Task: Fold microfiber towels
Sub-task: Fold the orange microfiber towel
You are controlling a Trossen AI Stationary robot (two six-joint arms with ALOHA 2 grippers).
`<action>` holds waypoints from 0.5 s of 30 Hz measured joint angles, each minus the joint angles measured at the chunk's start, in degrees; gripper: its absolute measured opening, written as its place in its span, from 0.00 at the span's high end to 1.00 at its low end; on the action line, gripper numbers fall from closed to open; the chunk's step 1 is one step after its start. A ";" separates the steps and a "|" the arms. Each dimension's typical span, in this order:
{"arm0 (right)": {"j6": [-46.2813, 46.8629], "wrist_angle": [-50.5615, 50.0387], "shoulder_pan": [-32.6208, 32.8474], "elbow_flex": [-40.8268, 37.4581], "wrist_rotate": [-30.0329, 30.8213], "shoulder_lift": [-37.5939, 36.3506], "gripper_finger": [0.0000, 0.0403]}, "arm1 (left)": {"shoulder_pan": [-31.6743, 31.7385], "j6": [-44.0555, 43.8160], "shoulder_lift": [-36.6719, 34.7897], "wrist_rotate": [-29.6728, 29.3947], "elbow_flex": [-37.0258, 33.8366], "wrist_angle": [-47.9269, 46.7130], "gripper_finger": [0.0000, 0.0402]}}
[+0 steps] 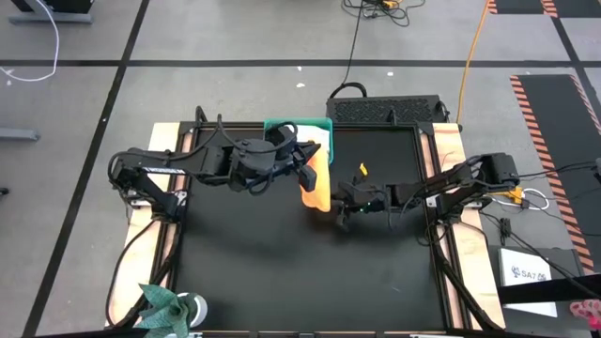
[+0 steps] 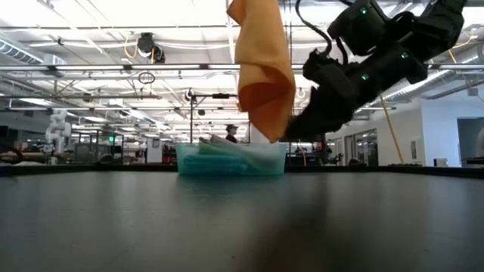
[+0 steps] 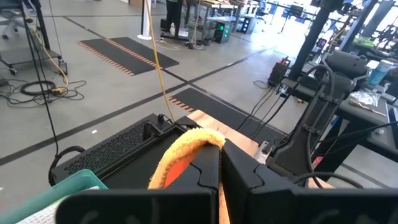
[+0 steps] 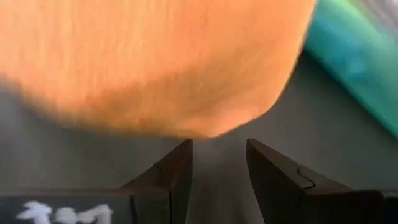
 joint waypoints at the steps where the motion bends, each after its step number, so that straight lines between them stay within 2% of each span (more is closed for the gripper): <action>1: -0.07 -1.52 0.04 0.00 -0.53 0.00 0.65 | -0.02 0.01 0.00 0.01 0.00 0.00 0.99; 4: -0.22 -4.46 0.07 0.00 -0.87 0.04 0.65 | -0.02 0.01 -0.01 0.01 0.00 0.00 0.99; 15: -2.18 -2.63 -0.71 0.02 1.23 0.02 0.65 | -0.02 0.24 0.00 -0.01 0.00 0.00 0.99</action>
